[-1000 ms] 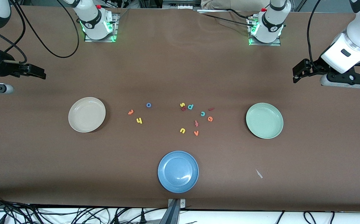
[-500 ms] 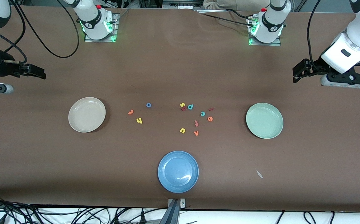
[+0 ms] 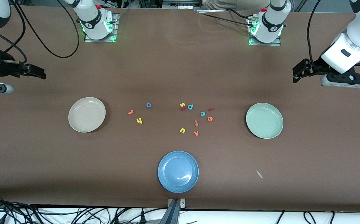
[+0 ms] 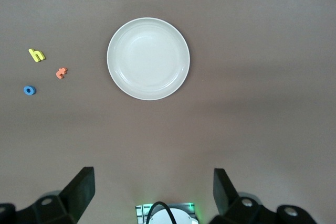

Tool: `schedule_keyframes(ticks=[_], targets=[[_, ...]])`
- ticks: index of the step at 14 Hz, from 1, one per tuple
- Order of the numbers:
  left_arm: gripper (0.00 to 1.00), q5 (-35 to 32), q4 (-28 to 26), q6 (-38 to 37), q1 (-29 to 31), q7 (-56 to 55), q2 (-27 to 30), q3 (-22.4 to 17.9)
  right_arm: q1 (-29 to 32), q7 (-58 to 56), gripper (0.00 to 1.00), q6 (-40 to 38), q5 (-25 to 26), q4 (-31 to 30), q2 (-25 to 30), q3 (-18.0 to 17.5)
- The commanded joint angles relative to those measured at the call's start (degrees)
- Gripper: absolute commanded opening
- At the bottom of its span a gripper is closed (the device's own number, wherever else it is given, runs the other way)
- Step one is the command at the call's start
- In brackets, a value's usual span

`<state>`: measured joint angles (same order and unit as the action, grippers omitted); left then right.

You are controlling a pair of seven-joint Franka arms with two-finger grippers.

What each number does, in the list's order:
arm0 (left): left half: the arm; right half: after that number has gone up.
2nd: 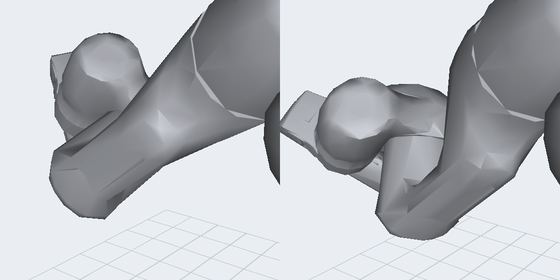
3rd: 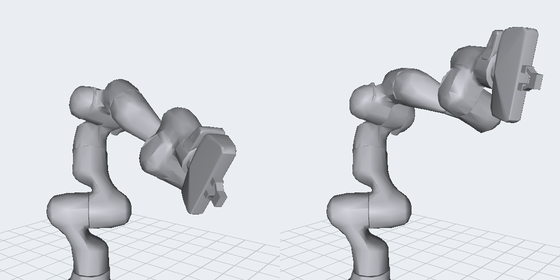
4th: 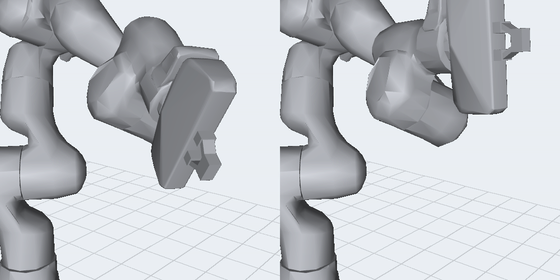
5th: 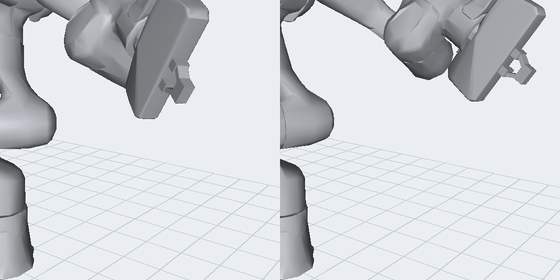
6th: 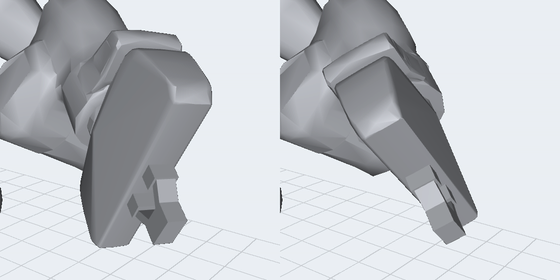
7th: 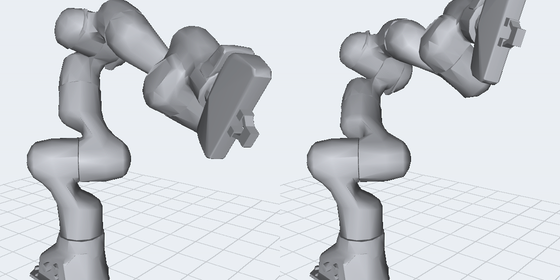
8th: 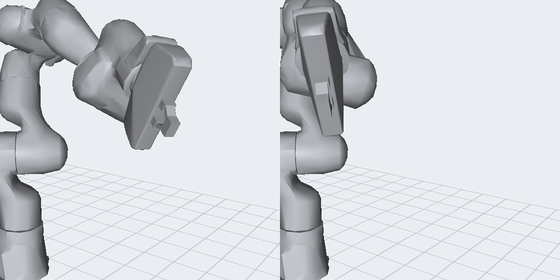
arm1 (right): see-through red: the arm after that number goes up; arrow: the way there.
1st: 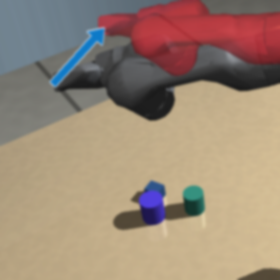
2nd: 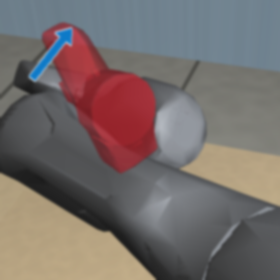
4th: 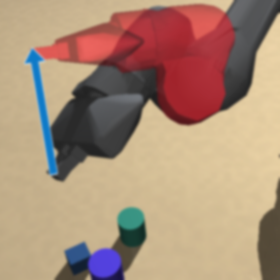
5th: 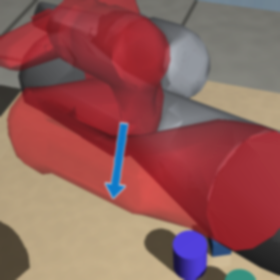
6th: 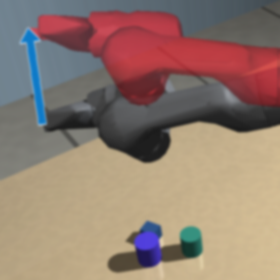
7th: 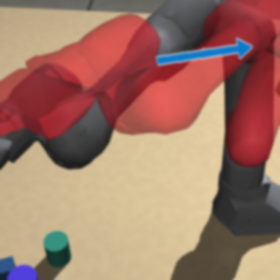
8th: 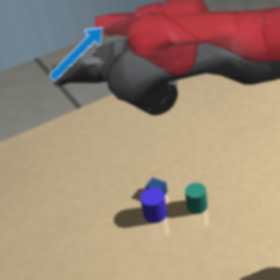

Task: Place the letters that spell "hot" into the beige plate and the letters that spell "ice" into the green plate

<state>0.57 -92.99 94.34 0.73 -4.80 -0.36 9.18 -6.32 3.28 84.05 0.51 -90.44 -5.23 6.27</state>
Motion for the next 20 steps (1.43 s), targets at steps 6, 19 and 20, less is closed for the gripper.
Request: schedule_keyframes(ticks=[6, 19, 20], targets=[[1.0, -0.1, 1.1, -0.7, 0.1, 1.0, -0.3, 0.0, -0.3, -0.8, 1.0, -1.4, -0.9, 2.0, -2.1, 0.2], [1.0, 0.3, 1.0, -1.1, -0.3, 1.4, -2.9, 0.1, -7.4, 8.6, 1.0, 8.6, -1.9, -5.2, -5.8, 0.1], [1.0, 0.3, 1.0, -1.1, -0.7, 1.4, -3.3, 0.1, -8.2, 10.2, 1.0, 10.1, -3.2, -5.5, -7.1, 0.1]])
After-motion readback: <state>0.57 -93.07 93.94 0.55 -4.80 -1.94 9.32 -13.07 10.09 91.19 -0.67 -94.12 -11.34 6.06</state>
